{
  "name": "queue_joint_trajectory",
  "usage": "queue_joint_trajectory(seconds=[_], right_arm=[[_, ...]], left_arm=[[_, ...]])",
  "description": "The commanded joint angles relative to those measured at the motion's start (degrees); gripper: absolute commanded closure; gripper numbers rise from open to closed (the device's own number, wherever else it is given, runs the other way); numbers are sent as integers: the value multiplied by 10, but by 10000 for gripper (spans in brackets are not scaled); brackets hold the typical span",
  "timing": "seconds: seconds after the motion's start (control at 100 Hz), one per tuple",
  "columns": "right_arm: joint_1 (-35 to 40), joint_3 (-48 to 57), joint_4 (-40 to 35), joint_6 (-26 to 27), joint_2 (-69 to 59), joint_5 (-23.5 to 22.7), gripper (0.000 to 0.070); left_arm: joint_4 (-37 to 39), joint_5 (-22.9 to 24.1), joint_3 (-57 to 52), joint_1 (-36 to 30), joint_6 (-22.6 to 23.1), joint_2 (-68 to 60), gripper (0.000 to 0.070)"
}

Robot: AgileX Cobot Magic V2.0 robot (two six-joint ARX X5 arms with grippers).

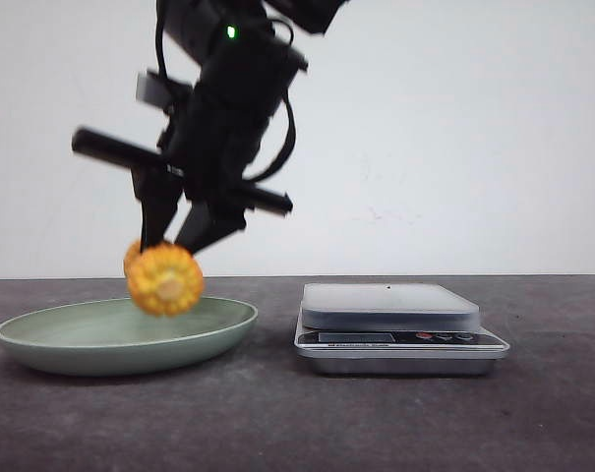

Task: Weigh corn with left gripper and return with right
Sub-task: 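Carry the corn with the right gripper back onto the green plate, then open the right gripper and lift it away from the plate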

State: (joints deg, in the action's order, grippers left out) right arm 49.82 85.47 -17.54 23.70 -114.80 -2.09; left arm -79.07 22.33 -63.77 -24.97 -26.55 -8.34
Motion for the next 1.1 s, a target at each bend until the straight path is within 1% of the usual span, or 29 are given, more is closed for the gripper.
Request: queue_joint_trajectory(seconds=[0.0, 0.08, 0.1, 0.12, 0.23, 0.32, 0.43, 0.59, 0.66, 0.78, 0.88, 0.94, 1.09], right_arm=[[6, 16, 8, 14, -15, 1, 549], [6, 16, 12, 14, -17, 1, 271], [6, 16, 13, 14, -17, 1, 224], [6, 16, 15, 14, -17, 1, 199], [5, 16, 21, 14, -17, 7, 198], [-9, 16, 16, 11, -1, 1, 202], [-39, 16, -9, -14, 48, -9, 204], [-102, 16, -82, -75, 179, -6, 206], [-129, 16, -109, -95, 241, -7, 206], [-179, 16, -161, -123, 363, -6, 207], [-218, 16, -221, -142, 462, -2, 207], [-235, 16, -264, -152, 517, 14, 207], [-246, 10, -374, -158, 632, 81, 207]], left_arm=[[4, 1, -5, -1, 3, 1, 150], [0, 1, -5, -1, 4, 1, 150], [-2, 1, -5, -1, 4, 1, 150], [-3, 1, -5, -1, 4, 1, 150], [-3, 1, -5, -1, 6, 1, 150], [-7, 1, -5, -1, 8, 1, 150], [-8, 1, -5, -1, 10, 1, 150], [-8, 1, -5, -1, 26, 1, 150], [-8, 1, -5, -1, 34, 1, 150], [-4, 1, -5, -1, 34, 1, 150], [15, 1, 1, -1, 33, 1, 150], [28, 0, 7, -1, 34, 1, 150], [66, -16, 34, -1, 34, 1, 150]])
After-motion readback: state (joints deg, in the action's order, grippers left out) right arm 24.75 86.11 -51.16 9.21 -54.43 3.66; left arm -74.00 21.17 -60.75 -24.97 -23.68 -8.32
